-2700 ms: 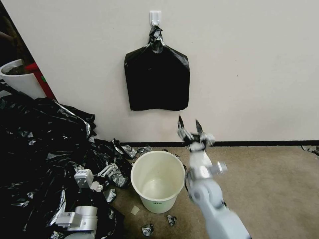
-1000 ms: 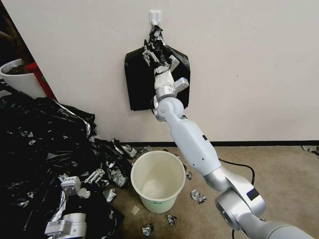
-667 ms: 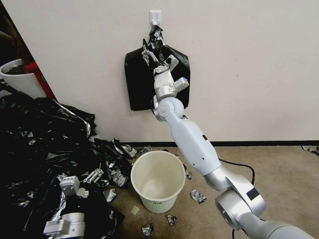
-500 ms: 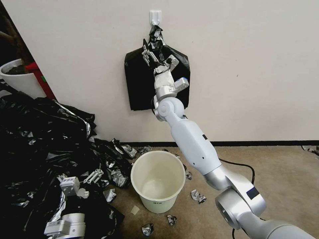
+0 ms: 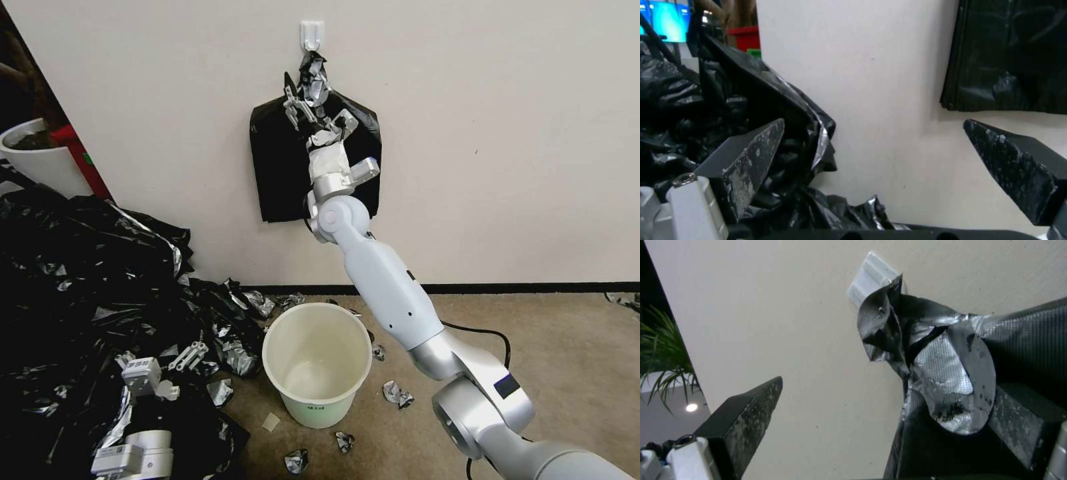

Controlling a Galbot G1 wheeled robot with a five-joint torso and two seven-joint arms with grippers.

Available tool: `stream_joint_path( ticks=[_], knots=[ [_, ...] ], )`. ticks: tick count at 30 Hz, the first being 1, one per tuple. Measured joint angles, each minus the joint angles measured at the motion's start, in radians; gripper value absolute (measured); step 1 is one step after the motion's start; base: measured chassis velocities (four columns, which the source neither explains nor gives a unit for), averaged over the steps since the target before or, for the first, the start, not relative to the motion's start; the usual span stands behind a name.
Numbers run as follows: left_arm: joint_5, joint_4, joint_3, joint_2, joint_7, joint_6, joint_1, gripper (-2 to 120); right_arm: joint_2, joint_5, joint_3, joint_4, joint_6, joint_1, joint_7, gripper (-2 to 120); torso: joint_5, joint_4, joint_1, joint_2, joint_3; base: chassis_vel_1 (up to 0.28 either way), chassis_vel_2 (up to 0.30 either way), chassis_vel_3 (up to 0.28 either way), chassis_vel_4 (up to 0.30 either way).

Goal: Place a trash bag onto the trash bin.

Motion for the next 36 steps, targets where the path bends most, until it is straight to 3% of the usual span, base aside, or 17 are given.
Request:
stream_joint_path(
  ticks=[3,6,14,19,22,24,30,36],
  knots=[
    [0.003,0.002,0.0,-0.002,0.0,-0.003,0.002,100,0.0,0.0,0.002,-0.006,0.0,0.004,-0.015,99,0.0,0.0,0.0,0.0,0.0,0.0,0.0,0.0,0.0],
    [0.006,0.002,0.0,-0.004,-0.001,-0.008,0.004,100,0.0,0.0,0.004,-0.012,0.001,0.008,-0.022,91,0.0,0.0,0.0,0.0,0.0,0.0,0.0,0.0,0.0],
    [0.016,0.008,0.002,-0.012,-0.001,-0.016,0.007,100,0.0,0.002,0.016,-0.042,0.0,0.019,-0.025,58,0.0,0.0,0.0,0.0,0.0,0.0,0.0,0.0,0.0],
    [0.021,0.01,0.002,-0.012,-0.001,-0.019,0.007,100,0.0,0.004,0.022,-0.053,-0.001,0.022,-0.03,44,0.0,0.0001,0.0,0.0,0.0,0.0,0.0,0.0,0.0],
    [0.024,0.012,0.002,-0.013,-0.001,-0.02,0.006,100,0.0,0.004,0.029,-0.064,-0.001,0.026,-0.037,28,0.0,0.0,0.0,0.0,0.0,0.0,0.0,0.0,0.0],
    [0.025,0.013,0.002,-0.013,-0.001,-0.02,0.005,100,0.0,0.004,0.031,-0.067,-0.001,0.027,-0.043,25,0.0,0.0,0.0,0.0,0.0,0.0,0.0,0.0,0.0],
    [0.027,0.021,0.002,-0.01,-0.001,-0.021,0.002,100,0.0,0.034,0.039,-0.078,0.003,0.027,-0.136,0,0.0,0.0001,0.0,0.0,0.0,0.0,0.0,0.0,0.0],
    [0.026,0.025,-0.001,-0.004,-0.002,-0.022,0.001,100,0.0,0.091,0.04,-0.09,0.013,0.017,-0.256,0,0.0,0.0,0.0,0.0,0.0,0.0,0.0,0.0,0.0]
  ],
)
